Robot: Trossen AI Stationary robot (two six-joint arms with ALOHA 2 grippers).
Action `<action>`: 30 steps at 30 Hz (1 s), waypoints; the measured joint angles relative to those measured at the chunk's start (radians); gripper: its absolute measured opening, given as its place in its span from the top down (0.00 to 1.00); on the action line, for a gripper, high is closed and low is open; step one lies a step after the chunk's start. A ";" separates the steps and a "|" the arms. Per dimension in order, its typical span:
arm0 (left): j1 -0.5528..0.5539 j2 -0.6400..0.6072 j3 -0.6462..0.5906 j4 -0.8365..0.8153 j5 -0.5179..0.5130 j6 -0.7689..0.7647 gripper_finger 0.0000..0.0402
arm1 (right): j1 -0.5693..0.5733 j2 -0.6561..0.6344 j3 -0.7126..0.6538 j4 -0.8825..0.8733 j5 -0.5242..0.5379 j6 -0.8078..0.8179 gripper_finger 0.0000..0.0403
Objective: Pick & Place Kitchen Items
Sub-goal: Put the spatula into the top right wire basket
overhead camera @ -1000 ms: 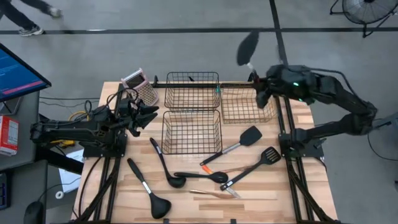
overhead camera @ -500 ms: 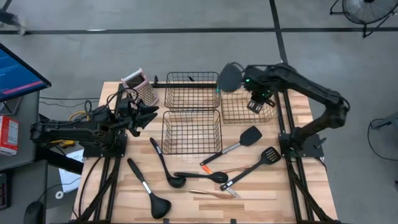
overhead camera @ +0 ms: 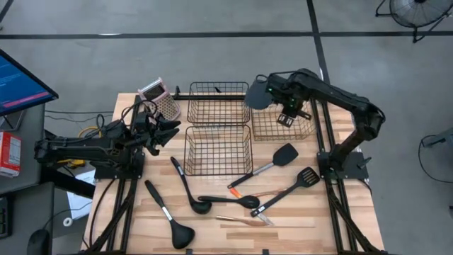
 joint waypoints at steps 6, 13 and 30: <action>0.000 0.000 0.000 0.000 0.000 0.000 0.56 | -0.048 -0.095 -0.030 0.000 0.001 0.037 0.74; 0.000 0.000 0.000 0.000 0.000 0.000 0.56 | -0.071 -0.166 -0.197 -0.004 0.000 0.010 0.74; 0.000 0.000 0.000 0.000 0.000 -0.015 0.56 | -0.050 -0.058 -0.273 0.006 0.040 -0.061 0.74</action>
